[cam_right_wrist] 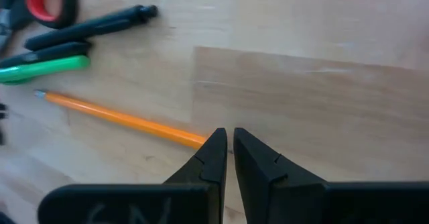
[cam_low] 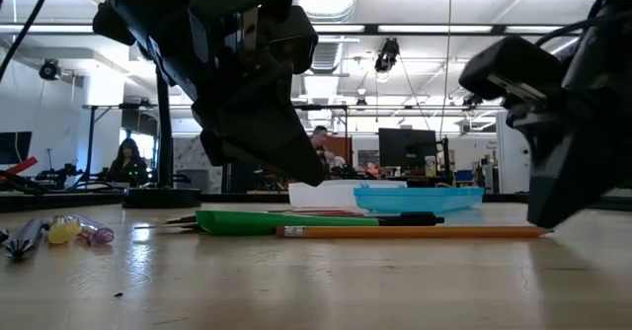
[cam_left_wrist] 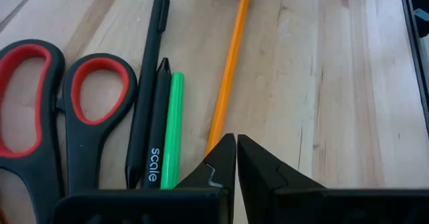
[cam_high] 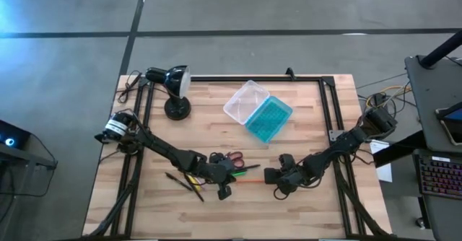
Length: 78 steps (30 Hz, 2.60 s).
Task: Pick & place school supplies into a supply box
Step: Put the orange pencil into the supply box
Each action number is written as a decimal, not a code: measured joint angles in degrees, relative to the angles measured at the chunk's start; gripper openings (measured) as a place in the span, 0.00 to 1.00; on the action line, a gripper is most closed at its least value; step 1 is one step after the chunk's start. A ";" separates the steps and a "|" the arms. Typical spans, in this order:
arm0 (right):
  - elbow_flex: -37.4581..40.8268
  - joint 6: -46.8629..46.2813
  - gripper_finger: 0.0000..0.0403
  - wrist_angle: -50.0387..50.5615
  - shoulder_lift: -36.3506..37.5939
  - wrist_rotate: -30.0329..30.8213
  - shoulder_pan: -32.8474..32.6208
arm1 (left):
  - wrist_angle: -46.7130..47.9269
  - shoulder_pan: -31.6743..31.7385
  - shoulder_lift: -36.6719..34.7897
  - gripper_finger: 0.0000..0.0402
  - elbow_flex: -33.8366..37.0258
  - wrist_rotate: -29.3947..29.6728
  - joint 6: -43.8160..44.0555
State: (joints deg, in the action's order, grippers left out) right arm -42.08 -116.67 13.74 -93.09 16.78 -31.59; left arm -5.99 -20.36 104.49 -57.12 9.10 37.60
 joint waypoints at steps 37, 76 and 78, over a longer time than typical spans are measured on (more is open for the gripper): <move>-1.74 3.09 0.05 -1.84 -1.76 -1.18 -0.02 | 0.06 0.02 0.00 0.00 0.17 1.09 0.16; -1.83 0.01 0.06 1.00 -0.75 2.80 -2.03 | 0.54 0.04 0.00 0.00 0.22 1.38 0.13; -1.79 0.47 0.06 0.96 -0.75 2.87 -1.67 | 0.56 0.04 0.00 0.00 0.22 1.38 0.13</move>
State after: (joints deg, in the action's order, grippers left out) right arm -43.87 -116.20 14.70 -93.84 19.65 -33.27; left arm -5.43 -20.32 104.49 -56.90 10.48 37.74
